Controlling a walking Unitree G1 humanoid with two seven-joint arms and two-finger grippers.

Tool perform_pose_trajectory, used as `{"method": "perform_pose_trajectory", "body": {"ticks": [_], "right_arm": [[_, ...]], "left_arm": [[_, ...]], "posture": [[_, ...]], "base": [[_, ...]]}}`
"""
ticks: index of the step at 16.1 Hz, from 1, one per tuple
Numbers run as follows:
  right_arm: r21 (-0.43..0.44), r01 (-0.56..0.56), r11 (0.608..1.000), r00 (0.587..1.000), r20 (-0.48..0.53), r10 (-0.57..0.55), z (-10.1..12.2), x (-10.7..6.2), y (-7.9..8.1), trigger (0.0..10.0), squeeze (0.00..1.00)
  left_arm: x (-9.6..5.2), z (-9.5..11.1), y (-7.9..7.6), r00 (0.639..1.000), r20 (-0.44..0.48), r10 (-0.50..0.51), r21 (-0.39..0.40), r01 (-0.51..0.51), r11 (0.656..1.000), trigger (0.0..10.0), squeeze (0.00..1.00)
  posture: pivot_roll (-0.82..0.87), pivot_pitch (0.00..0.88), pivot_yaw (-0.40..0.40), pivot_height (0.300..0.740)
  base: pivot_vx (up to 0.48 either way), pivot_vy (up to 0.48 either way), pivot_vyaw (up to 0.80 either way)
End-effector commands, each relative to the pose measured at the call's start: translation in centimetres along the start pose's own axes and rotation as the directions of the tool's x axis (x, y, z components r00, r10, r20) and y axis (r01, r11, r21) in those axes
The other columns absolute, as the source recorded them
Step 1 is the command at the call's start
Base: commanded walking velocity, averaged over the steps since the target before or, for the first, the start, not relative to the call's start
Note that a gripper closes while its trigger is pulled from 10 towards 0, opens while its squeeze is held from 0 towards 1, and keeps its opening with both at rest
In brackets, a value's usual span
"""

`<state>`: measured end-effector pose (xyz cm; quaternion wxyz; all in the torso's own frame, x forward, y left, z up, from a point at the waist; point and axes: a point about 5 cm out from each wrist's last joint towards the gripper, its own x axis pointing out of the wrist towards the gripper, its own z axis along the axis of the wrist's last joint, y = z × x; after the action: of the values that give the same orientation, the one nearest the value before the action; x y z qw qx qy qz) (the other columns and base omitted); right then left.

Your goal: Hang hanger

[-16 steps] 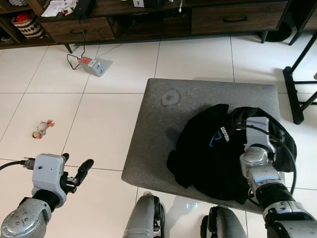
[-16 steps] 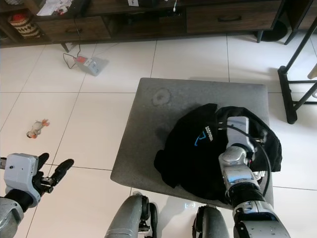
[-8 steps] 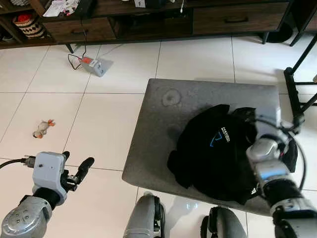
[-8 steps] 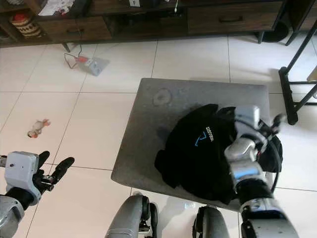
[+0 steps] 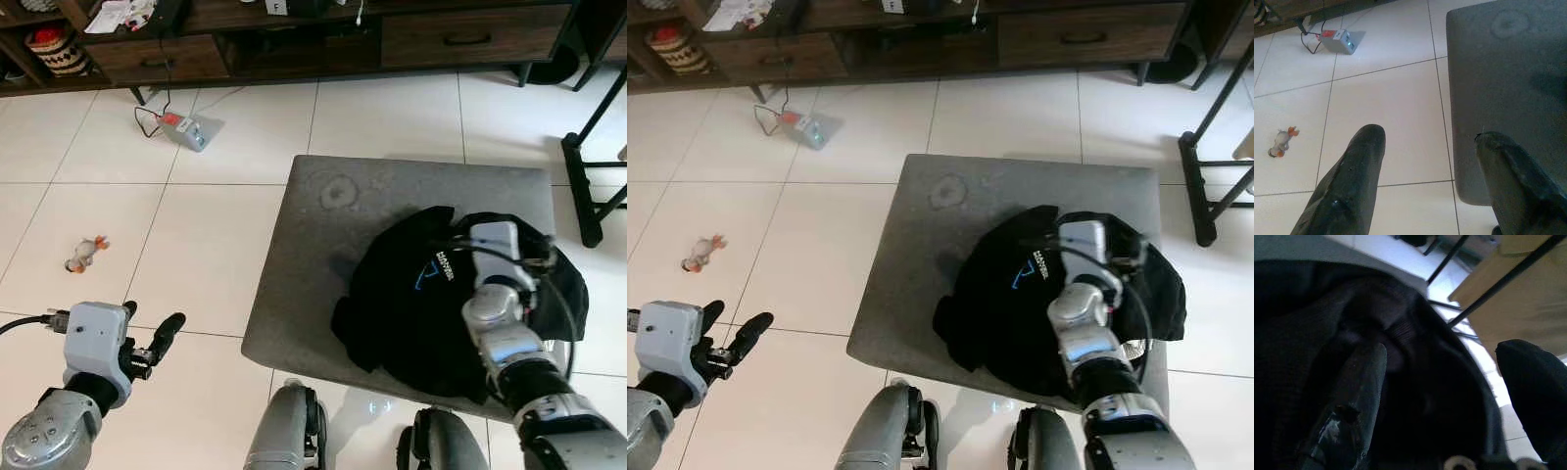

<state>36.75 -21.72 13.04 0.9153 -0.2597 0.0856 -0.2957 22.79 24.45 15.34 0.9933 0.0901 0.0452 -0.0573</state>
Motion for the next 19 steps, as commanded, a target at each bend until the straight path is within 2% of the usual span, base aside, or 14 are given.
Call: {"method": "perform_pose_trajectory", "body": {"ticks": [1,2,3,4,6,7,10,12,15,19], "right_arm": [[-0.014,-0.037,0.999,0.998,-0.052,0.037,-1.1,-0.5,0.7,10.0,0.0],[-0.019,-0.045,0.999,0.997,-0.069,0.043,-1.4,-0.4,0.6,10.0,0.65],[-0.017,-0.039,0.999,0.996,-0.079,0.038,-1.5,-0.4,0.5,10.0,0.88],[-0.018,-0.031,0.999,0.996,-0.081,0.029,-1.6,-0.2,0.3,10.0,1.0],[-0.031,-0.021,0.999,0.997,-0.077,0.018,-1.6,-0.1,0.2,10.0,0.98],[-0.032,-0.01,0.999,0.996,-0.085,0.008,-1.6,0.0,0.0,10.0,0.0],[-0.013,0.0,1.0,0.996,-0.084,-0.002,-1.8,0.2,-0.2,10.0,0.0],[0.023,-0.001,1.0,1.0,-0.029,0.002,-0.5,0.6,-0.4,10.0,0.0],[0.033,-0.03,0.999,0.999,0.022,0.029,0.6,0.5,0.1,10.0,0.0],[-0.022,-0.048,0.999,0.999,-0.007,0.047,0.1,0.5,0.4,10.0,0.0]], "left_arm": [[-0.7,-0.6,0.9,0.999,-0.044,0.029,0.008,-0.028,1.0,10.0,0.0],[-0.7,-0.7,0.9,0.999,-0.046,0.029,0.007,-0.029,1.0,10.0,0.0],[-0.7,-0.7,0.9,0.998,-0.048,0.03,0.006,-0.029,1.0,10.0,0.0],[-0.7,-0.8,0.9,0.998,-0.049,0.031,0.006,-0.031,0.999,10.0,0.0],[-0.7,-0.8,0.9,0.998,-0.049,0.032,0.005,-0.032,0.999,10.0,0.0],[-0.7,-0.8,0.9,0.998,-0.049,0.03,0.005,-0.03,1.0,10.0,0.0],[-0.7,-0.7,0.9,0.998,-0.047,0.029,0.005,-0.029,1.0,10.0,0.0],[-0.7,-0.7,1.0,0.998,-0.047,0.032,0.009,-0.031,0.999,10.0,0.0],[-0.7,-0.6,1.0,0.999,-0.047,0.027,0.01,-0.027,1.0,10.0,0.0],[-0.8,-0.6,1.1,0.998,-0.054,0.026,0.015,-0.025,1.0,10.0,0.0]], "posture": [[0.23,0.417,0.207,0.653],[0.23,0.421,0.206,0.653],[0.23,0.419,0.205,0.653],[0.23,0.419,0.203,0.653],[0.23,0.417,0.203,0.653],[0.23,0.416,0.203,0.653],[0.24,0.413,0.206,0.653],[0.24,0.414,0.208,0.653],[0.24,0.415,0.212,0.653],[0.25,0.418,0.216,0.653]], "base": [[0.0,0.0,0.0],[0.0,0.0,0.0],[0.0,0.0,0.0],[0.0,0.0,0.0],[0.0,0.0,0.0],[0.0,0.0,0.0],[0.0,0.0,0.0],[0.0,0.0,0.0],[0.0,0.0,0.0],[0.0,0.0,0.0]]}}
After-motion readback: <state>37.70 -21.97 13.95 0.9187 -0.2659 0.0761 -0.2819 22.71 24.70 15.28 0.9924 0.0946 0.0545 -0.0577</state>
